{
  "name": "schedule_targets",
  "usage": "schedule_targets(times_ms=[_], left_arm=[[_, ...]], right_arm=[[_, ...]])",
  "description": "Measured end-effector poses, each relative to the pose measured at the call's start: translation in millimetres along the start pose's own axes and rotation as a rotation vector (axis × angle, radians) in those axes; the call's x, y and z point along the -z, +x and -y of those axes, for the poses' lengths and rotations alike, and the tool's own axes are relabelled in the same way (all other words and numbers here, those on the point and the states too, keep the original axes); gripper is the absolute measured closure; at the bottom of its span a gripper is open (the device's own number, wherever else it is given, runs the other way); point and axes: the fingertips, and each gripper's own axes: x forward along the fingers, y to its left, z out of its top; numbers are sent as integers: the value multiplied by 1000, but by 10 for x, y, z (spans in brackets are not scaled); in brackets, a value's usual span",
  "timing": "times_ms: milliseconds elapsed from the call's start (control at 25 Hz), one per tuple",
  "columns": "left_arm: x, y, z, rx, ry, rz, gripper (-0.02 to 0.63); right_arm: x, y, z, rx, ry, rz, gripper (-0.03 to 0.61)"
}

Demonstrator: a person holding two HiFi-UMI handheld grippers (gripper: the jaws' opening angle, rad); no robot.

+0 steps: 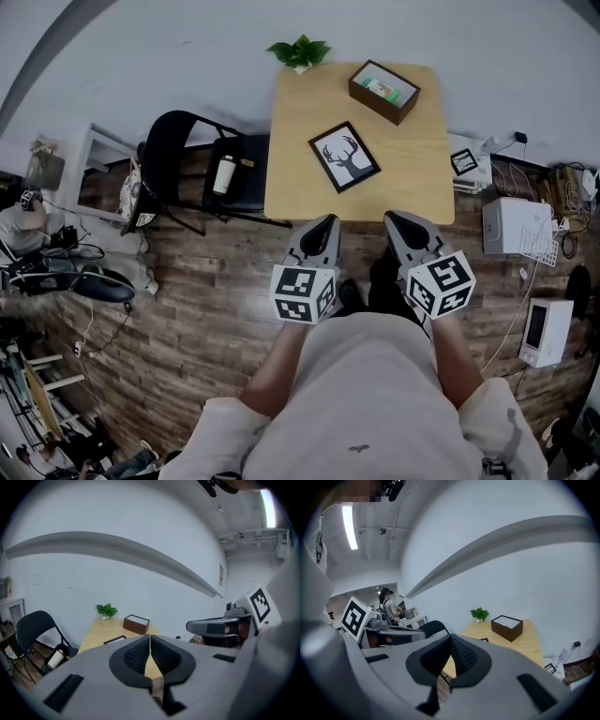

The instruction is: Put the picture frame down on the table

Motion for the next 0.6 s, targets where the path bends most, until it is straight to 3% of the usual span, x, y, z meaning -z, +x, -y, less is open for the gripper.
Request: schedule_targets(times_ms=[600], left_arm=[[50, -51, 88, -3, -10, 0, 603]], right_arm=[[9, -76, -53, -11, -23, 2, 580]])
